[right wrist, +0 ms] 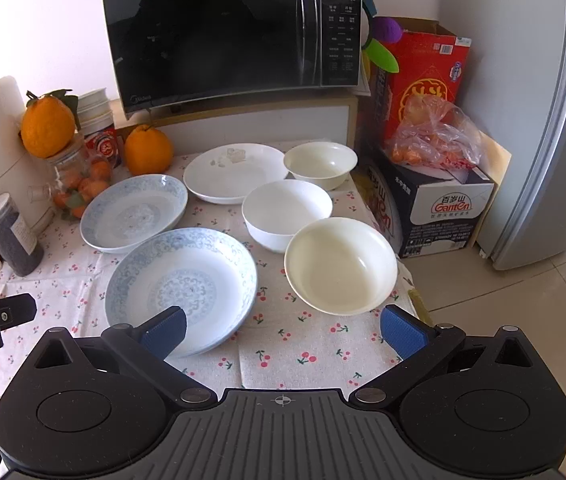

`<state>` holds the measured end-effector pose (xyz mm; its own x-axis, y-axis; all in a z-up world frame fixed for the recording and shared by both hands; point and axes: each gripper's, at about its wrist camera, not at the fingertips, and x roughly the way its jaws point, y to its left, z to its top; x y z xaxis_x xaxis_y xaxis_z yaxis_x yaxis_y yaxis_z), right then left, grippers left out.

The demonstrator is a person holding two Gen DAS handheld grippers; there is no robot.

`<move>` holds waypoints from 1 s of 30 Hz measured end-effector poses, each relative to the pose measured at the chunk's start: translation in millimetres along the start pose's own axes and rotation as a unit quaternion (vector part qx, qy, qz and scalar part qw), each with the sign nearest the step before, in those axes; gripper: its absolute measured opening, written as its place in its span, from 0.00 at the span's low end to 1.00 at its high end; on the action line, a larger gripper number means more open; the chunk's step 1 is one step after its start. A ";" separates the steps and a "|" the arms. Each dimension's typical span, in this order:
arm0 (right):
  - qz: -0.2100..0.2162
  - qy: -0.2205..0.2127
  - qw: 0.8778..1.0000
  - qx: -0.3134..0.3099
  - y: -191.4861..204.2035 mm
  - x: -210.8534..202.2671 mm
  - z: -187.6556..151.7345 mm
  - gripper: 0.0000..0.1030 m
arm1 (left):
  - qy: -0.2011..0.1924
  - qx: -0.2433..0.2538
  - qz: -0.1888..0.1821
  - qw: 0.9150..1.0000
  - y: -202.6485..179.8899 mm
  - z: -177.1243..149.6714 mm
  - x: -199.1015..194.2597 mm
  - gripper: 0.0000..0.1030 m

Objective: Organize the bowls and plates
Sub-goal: 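Move both tools toward the nearer blue-patterned plate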

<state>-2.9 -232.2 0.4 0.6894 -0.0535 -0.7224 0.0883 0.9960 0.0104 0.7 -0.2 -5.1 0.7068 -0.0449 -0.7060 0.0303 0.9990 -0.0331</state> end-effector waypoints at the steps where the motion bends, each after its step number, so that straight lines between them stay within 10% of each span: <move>1: -0.003 0.000 1.000 -0.002 0.6 0.2 0.1 1.00 | -0.001 0.000 -0.002 1.000 -0.1 -0.6 0.2 1.00; 30: -0.020 0.014 0.999 -0.028 7.1 6.7 -4.5 1.00 | 0.004 -0.005 -0.016 1.000 -0.7 -8.0 8.1 0.98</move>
<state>-0.9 -225.2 -7.4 0.6652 -0.0921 -0.7410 0.0737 0.9956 -0.0575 0.7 -1.2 -16.4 0.6997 -0.0777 -0.7102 0.0468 0.9969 -0.0629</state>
